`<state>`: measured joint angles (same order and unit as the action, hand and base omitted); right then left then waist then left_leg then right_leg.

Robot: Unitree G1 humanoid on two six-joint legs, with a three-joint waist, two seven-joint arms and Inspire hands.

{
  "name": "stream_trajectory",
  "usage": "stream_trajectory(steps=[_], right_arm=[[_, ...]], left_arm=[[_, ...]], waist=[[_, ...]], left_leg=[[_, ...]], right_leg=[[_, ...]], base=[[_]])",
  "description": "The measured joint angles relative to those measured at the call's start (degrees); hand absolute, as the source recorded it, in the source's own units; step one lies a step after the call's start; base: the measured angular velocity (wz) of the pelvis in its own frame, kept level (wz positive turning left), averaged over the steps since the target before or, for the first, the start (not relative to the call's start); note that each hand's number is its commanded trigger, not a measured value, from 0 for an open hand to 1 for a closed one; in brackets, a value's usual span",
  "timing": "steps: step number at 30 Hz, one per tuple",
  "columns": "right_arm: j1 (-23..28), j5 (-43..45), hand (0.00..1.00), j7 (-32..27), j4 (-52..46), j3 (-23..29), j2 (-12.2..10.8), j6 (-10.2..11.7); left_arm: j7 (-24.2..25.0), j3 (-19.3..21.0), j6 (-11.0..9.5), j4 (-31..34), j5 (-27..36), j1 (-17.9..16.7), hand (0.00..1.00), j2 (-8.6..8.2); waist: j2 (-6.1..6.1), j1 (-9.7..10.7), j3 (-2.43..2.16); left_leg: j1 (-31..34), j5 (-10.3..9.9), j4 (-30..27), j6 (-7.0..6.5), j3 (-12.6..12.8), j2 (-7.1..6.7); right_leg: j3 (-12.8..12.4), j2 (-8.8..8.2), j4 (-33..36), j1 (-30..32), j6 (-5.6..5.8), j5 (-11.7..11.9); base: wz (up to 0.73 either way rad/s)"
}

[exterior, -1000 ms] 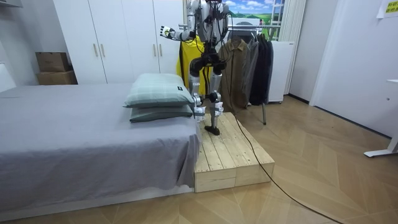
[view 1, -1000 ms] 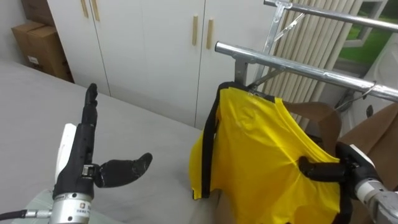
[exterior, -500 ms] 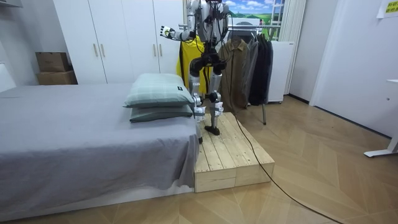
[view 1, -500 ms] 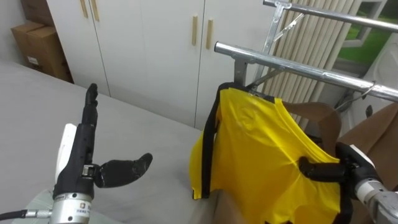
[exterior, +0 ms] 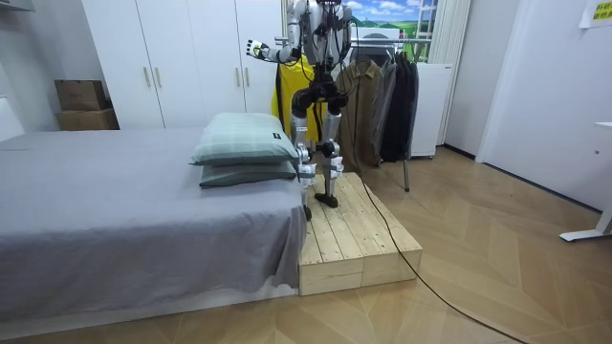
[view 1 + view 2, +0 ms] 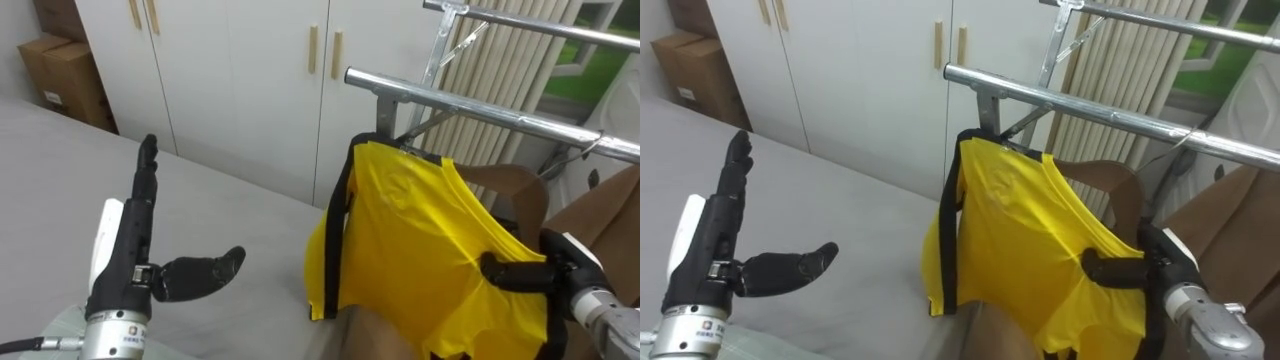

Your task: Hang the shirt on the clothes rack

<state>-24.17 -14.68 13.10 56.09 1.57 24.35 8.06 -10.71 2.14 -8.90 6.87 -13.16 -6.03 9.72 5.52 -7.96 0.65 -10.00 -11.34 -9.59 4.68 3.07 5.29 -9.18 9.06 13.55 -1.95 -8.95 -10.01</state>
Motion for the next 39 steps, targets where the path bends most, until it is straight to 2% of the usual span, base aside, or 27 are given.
stream_trajectory(steps=[23, 33, 34, 35, 39], right_arm=[[0.01, 0.83, 0.00, -1.51, 0.01, -0.22, 0.00, -0.45], [0.02, 0.78, 0.00, -4.31, -0.90, -0.41, -0.08, 0.13], [0.02, 0.67, 0.56, -4.84, -1.28, -0.41, -0.27, 0.13], [0.02, 0.63, 1.00, -5.08, -1.48, -0.41, -0.37, 0.15], [0.12, 0.69, 1.00, -6.15, -2.73, -0.40, -1.25, -0.03]], left_arm=[[0.00, -0.09, 0.10, -1.34, -0.02, 0.00, 0.00, 0.00], [-0.41, -0.38, 0.15, -3.76, 0.05, -0.01, 0.00, 0.00], [-0.61, -0.38, 0.15, -3.76, 0.05, 0.00, 0.00, 0.00], [-0.90, -0.42, 0.15, -3.76, 0.05, 0.00, 0.00, -0.01], [-2.41, -0.35, 0.21, -3.76, 0.02, 0.00, 0.00, -0.02]], waist=[[-0.13, 0.00, -0.06], [-0.86, -0.01, 0.24], [-0.91, 0.02, 0.21], [-0.93, 0.07, 0.20], [-1.03, 0.57, 0.13]], left_leg=[[-0.01, 0.00, 0.00, 0.00, 0.03, -0.02], [0.13, 0.00, 0.01, 0.00, 0.11, -0.09], [0.33, 0.00, 0.01, 0.00, 0.07, -0.11], [0.42, 0.00, 0.01, 0.00, 0.07, -0.12], [0.81, -0.17, -0.16, -0.21, -0.51, -0.32]], right_leg=[[-0.33, 0.00, 0.05, -0.06, -0.01, 0.01], [-0.80, -0.02, 0.08, 0.09, -0.01, 0.01], [-0.96, 0.00, 0.11, 0.35, -0.01, 0.01], [-1.02, 0.01, 0.13, 0.46, -0.01, 0.01], [-1.69, -0.11, 0.16, -0.10, 0.00, 0.05]], base=[[0.00], [-0.01], [-0.07], [-0.08], [-0.04]])
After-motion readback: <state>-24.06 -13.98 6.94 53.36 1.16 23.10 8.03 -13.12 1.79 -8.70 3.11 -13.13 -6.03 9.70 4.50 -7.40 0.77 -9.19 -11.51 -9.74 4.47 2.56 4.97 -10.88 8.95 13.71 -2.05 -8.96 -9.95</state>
